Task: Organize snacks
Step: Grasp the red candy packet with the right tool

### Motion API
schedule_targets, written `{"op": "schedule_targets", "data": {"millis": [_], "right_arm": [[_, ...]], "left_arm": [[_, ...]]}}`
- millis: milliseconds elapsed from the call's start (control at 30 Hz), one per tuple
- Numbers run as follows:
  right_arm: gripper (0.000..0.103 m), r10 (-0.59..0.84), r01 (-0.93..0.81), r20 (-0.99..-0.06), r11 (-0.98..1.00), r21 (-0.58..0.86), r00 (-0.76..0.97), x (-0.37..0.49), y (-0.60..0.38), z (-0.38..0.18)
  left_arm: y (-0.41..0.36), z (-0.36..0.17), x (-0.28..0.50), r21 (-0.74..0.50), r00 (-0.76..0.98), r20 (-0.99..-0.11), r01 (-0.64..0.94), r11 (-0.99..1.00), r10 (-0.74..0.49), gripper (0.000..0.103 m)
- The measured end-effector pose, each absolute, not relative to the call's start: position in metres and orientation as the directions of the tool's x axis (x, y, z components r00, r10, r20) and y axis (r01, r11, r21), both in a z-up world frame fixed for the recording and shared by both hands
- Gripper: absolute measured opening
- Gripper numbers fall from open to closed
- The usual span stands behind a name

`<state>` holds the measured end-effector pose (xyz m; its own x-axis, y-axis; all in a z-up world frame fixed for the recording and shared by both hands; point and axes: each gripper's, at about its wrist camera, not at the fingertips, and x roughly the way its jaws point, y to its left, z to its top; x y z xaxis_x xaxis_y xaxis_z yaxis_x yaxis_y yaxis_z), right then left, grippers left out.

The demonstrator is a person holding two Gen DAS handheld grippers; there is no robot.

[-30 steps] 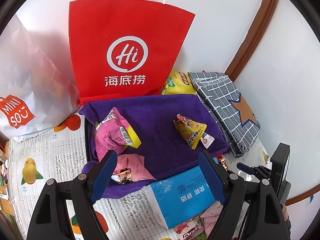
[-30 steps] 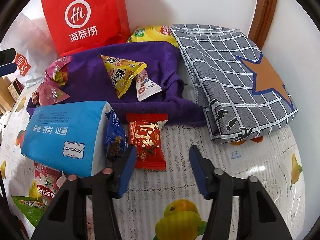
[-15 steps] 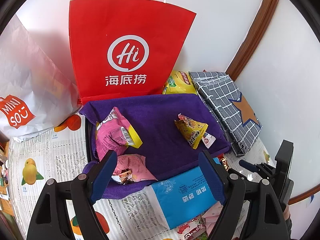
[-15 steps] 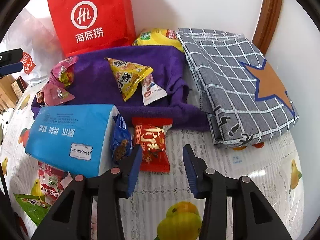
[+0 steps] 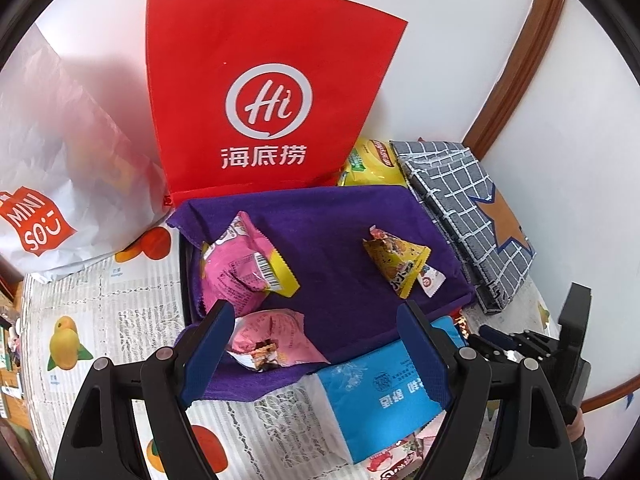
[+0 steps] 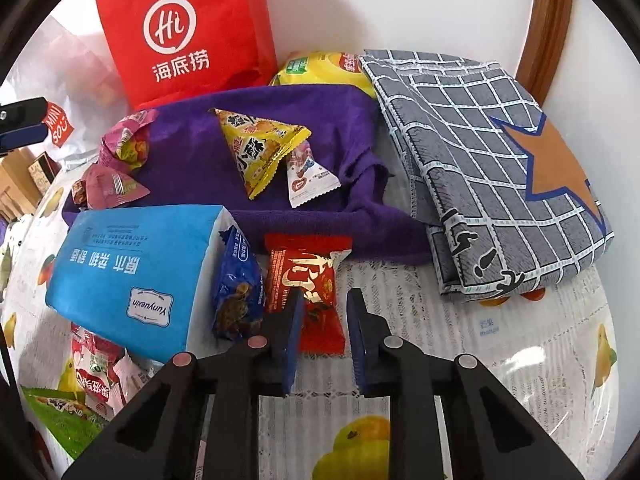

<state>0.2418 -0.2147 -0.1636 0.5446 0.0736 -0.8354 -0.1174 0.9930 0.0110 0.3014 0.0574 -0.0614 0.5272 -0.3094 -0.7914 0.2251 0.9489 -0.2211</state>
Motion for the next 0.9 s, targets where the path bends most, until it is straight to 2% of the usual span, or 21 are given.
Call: {"op": "schedule_targets", "data": {"millis": [133,300,900], "right_arm": [[0.022,0.078,-0.112,-0.834,0.994,0.019,0.546,0.237,-0.222,-0.16],[0.045,0.084,-0.096,-0.821,0.995,0.036,0.564,0.23,-0.232,-0.154],[0.047,0.195,-0.172,-0.845,0.977,0.125,0.498,0.266,-0.218,-0.176]], "left_arm": [[0.062,-0.062,0.303,-0.225,0.529,-0.791,0.212,0.951,-0.306,0.082],[0.065,-0.063,0.305,-0.222,0.532,-0.794,0.198,0.955,-0.294,0.082],[0.071,-0.068,0.31,-0.208,0.53,-0.804,0.174,0.963,-0.269,0.082]]}}
